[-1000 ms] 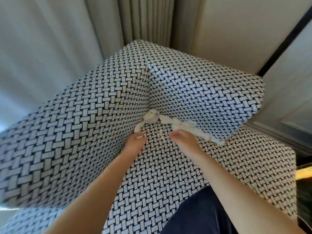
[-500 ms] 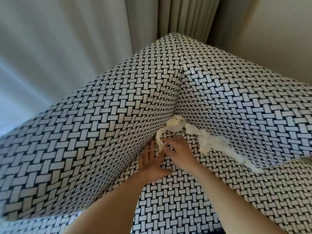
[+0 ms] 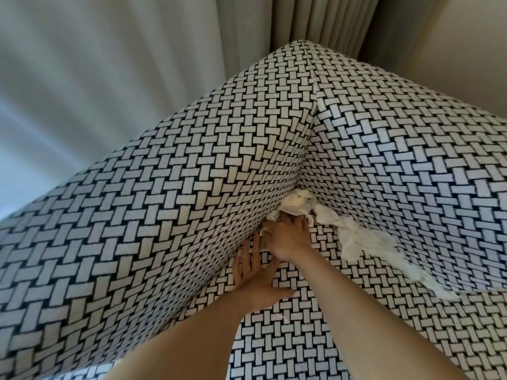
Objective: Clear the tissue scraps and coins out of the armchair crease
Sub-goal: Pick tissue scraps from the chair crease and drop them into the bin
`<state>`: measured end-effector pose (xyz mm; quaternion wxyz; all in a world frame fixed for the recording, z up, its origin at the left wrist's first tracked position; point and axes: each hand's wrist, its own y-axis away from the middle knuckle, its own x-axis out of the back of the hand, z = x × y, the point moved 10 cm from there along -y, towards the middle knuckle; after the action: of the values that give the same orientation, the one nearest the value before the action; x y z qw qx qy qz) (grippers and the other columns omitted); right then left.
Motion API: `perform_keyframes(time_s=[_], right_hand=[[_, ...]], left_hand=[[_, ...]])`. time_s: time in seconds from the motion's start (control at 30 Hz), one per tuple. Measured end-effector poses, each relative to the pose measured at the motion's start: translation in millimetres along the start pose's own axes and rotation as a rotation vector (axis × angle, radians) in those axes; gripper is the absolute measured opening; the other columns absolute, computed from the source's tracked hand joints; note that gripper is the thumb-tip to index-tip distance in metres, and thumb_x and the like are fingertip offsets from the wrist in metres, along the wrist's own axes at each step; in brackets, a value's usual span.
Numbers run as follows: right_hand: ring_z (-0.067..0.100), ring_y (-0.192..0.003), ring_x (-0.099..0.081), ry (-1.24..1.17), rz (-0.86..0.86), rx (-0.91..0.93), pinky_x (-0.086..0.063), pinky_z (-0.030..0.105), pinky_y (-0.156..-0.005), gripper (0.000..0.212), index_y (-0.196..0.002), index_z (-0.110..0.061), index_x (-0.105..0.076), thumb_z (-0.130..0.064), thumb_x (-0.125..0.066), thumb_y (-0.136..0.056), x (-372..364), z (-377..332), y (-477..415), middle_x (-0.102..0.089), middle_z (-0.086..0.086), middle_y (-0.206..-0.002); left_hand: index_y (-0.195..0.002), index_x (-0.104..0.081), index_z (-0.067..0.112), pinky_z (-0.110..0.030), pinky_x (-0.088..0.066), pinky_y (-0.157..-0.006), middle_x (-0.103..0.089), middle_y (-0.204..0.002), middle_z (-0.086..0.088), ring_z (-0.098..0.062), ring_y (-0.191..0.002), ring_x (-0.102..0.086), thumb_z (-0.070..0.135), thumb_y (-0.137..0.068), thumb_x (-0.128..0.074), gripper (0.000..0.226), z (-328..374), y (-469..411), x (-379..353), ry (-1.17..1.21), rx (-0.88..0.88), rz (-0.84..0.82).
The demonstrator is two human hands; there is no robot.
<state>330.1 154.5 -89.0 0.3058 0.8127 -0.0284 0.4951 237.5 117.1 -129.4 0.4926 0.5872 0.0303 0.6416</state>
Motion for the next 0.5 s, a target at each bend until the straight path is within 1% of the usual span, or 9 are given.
perform_keyframes(time_s=[0.1, 0.13, 0.2, 0.27, 0.37, 0.43, 0.5], right_hand=[[0.031, -0.143, -0.012, 0.022, 0.026, -0.015, -0.003, 0.049, -0.117, 0.049, -0.145, -0.022, -0.033, -0.037, -0.031, -0.098, -0.2, 1.0, 0.7, -0.021, 0.006, -0.156], [0.030, -0.143, -0.016, 0.001, 0.051, -0.022, -0.006, 0.047, -0.118, 0.050, -0.144, -0.018, -0.034, -0.037, -0.032, -0.099, 2.8, 2.6, 1.0, -0.024, 0.007, -0.154], [0.030, -0.138, -0.026, -0.087, 0.119, -0.016, -0.017, 0.044, -0.116, 0.048, -0.140, -0.012, -0.042, -0.036, -0.035, -0.098, 12.2, 7.7, 3.7, -0.033, 0.010, -0.149], [0.030, -0.134, -0.033, -0.208, 0.176, 0.021, -0.028, 0.041, -0.111, 0.046, -0.135, -0.007, -0.048, -0.033, -0.041, -0.098, 20.1, 12.0, 8.8, -0.039, 0.013, -0.144], [0.027, -0.128, -0.041, -0.376, 0.250, 0.087, -0.033, 0.032, -0.106, 0.040, -0.133, -0.007, -0.053, -0.023, -0.047, -0.097, 28.4, 18.0, 25.7, -0.048, 0.014, -0.135], [0.023, -0.122, -0.045, -0.450, 0.305, 0.109, -0.033, 0.023, -0.098, 0.034, -0.127, -0.009, -0.059, -0.018, -0.051, -0.095, 32.0, 25.8, 39.6, -0.055, 0.011, -0.126], [0.019, -0.116, -0.048, -0.532, 0.355, 0.126, -0.033, 0.016, -0.091, 0.028, -0.119, -0.012, -0.064, -0.014, -0.054, -0.093, 32.7, 33.6, 52.2, -0.058, 0.007, -0.117]], left_hand=[[-0.147, 0.009, 0.043, -0.039, 0.026, -0.105, 0.052, -0.133, 0.004, -0.018, -0.126, 0.046, 0.061, -0.081, -0.054, 0.093, -0.2, 0.8, -1.9, 0.032, -0.003, 0.006], [-0.147, 0.009, 0.043, -0.039, 0.025, -0.106, 0.052, -0.135, 0.003, -0.018, -0.126, 0.047, 0.061, -0.081, -0.054, 0.093, -0.5, 0.9, -1.9, 0.042, -0.008, 0.012], [-0.146, 0.011, 0.044, -0.041, 0.026, -0.106, 0.051, -0.139, 0.000, -0.020, -0.127, 0.048, 0.061, -0.080, -0.055, 0.095, -0.4, 1.3, -1.1, 0.063, -0.023, 0.022], [-0.144, 0.014, 0.047, -0.043, 0.025, -0.107, 0.050, -0.140, 0.000, -0.021, -0.127, 0.048, 0.061, -0.080, -0.056, 0.096, -0.5, 1.5, -0.6, 0.081, -0.034, 0.025], [-0.141, 0.017, 0.051, -0.043, 0.025, -0.108, 0.051, -0.140, 0.000, -0.021, -0.127, 0.048, 0.063, -0.079, -0.056, 0.097, 0.9, 3.2, 0.3, 0.102, -0.040, 0.030], [-0.141, 0.017, 0.051, -0.044, 0.024, -0.109, 0.052, -0.139, 0.001, -0.021, -0.127, 0.048, 0.063, -0.079, -0.056, 0.097, 2.8, 3.7, 0.3, 0.098, -0.040, 0.024], [-0.143, 0.013, 0.049, -0.045, 0.024, -0.109, 0.053, -0.138, 0.001, -0.022, -0.127, 0.048, 0.064, -0.079, -0.056, 0.096, 0.8, 3.3, 0.8, 0.086, -0.025, 0.019]])
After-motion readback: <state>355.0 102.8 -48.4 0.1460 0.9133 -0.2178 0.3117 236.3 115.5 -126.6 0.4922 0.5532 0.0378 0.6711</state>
